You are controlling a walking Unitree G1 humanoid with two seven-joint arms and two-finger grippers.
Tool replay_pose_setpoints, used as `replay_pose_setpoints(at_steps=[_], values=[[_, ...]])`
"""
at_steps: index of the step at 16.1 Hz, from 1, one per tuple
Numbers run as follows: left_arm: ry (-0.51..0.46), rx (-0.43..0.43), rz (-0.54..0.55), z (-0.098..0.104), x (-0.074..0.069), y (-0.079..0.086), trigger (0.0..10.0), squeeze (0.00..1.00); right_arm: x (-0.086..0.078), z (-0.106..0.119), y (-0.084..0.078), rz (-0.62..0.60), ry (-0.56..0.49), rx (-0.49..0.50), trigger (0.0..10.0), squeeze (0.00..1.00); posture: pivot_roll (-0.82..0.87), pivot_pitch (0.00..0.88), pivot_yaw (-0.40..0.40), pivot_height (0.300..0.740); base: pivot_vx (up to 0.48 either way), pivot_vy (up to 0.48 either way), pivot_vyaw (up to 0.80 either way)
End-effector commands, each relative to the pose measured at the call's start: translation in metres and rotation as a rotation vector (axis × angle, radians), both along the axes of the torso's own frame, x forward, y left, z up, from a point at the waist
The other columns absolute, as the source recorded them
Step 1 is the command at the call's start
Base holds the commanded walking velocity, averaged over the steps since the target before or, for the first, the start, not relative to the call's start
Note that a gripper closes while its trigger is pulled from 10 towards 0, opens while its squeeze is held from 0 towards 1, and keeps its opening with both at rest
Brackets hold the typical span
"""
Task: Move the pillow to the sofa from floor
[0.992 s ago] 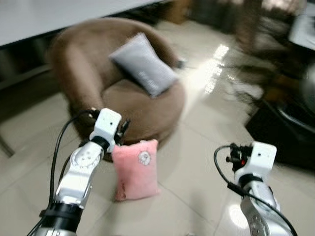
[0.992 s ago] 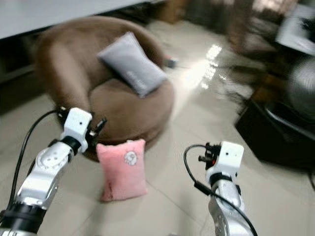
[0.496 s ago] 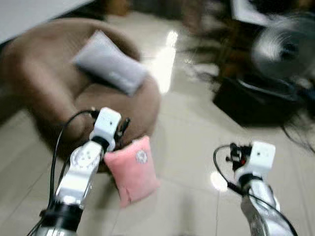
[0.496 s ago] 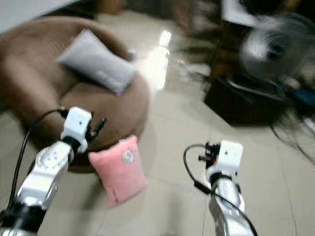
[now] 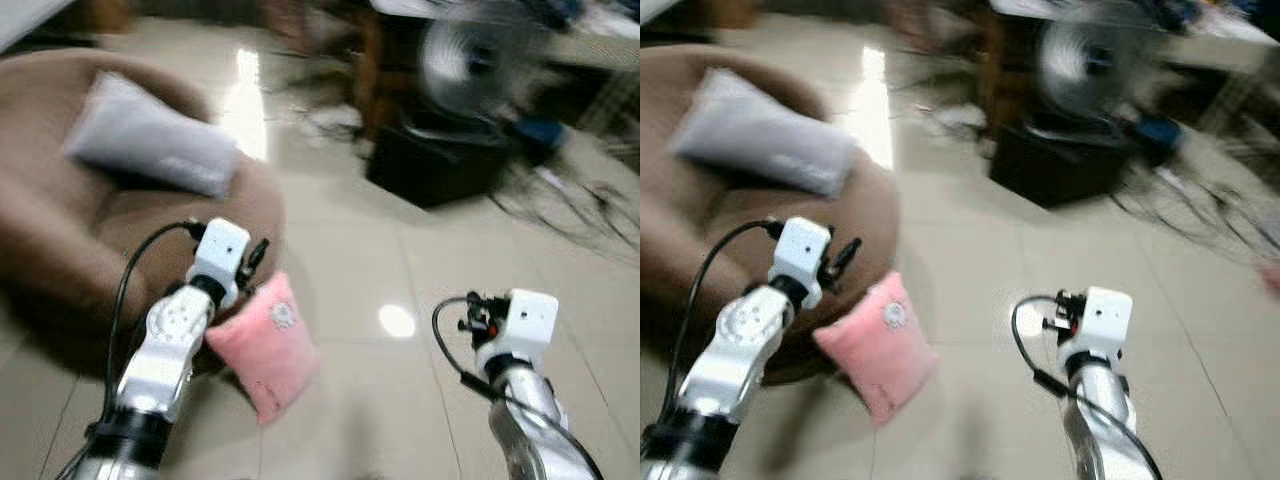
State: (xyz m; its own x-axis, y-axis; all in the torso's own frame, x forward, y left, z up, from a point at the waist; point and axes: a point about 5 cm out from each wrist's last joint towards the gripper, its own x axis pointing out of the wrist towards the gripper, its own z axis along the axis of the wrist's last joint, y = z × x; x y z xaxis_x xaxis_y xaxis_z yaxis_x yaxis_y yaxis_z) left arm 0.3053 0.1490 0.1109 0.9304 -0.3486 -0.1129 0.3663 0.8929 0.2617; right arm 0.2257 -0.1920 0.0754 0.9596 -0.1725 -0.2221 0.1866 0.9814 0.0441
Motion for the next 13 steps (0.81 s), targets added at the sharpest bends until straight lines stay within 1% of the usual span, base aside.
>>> replay_pose_setpoints(at_steps=[1, 5, 8, 10, 11, 12, 13], values=[[-0.017, 0.009, -0.018, 0.003, -0.001, -0.003, 10.0, 0.00, 0.000, 0.001, -0.003, -0.015, -0.003, -0.011, 10.0, 0.00, 0.07, 0.037, -0.041, 0.740, 0.000, 0.480, -0.80], [-0.025, -0.027, -0.024, 0.003, -0.002, -0.006, 10.0, 0.00, 0.001, 0.003, -0.001, 0.016, -0.012, -0.044, 10.0, 0.00, 0.06, 0.036, -0.046, 0.740, 0.000, 0.480, -0.80], [-0.056, -0.071, -0.040, 0.007, -0.005, -0.009, 10.0, 0.00, 0.002, 0.004, 0.000, 0.026, -0.022, -0.060, 10.0, 0.00, 0.06, 0.037, -0.049, 0.740, 0.000, 0.467, -0.80], [-0.083, -0.117, -0.070, 0.012, -0.010, -0.015, 10.0, 0.00, 0.003, 0.008, 0.001, 0.049, -0.051, -0.089, 10.0, 0.00, 0.06, 0.038, -0.049, 0.740, 0.000, 0.000, -0.80], [-0.080, -0.120, -0.074, 0.011, -0.011, -0.015, 10.0, 0.00, 0.003, 0.010, 0.002, 0.055, -0.060, -0.110, 10.0, 0.00, 0.06, 0.038, -0.049, 0.740, 0.000, 0.000, -0.80], [-0.079, -0.097, -0.080, 0.009, -0.012, -0.015, 10.0, 0.00, 0.003, 0.009, 0.003, 0.081, -0.056, -0.169, 10.0, 0.00, 0.06, 0.040, -0.051, 0.740, 0.000, 0.000, 0.00], [-0.108, -0.090, -0.088, 0.011, -0.012, -0.015, 10.0, 0.00, 0.003, 0.008, 0.004, 0.108, -0.055, -0.188, 10.0, 0.00, 0.06, 0.040, -0.051, 0.740, 0.000, 0.000, 0.00]])
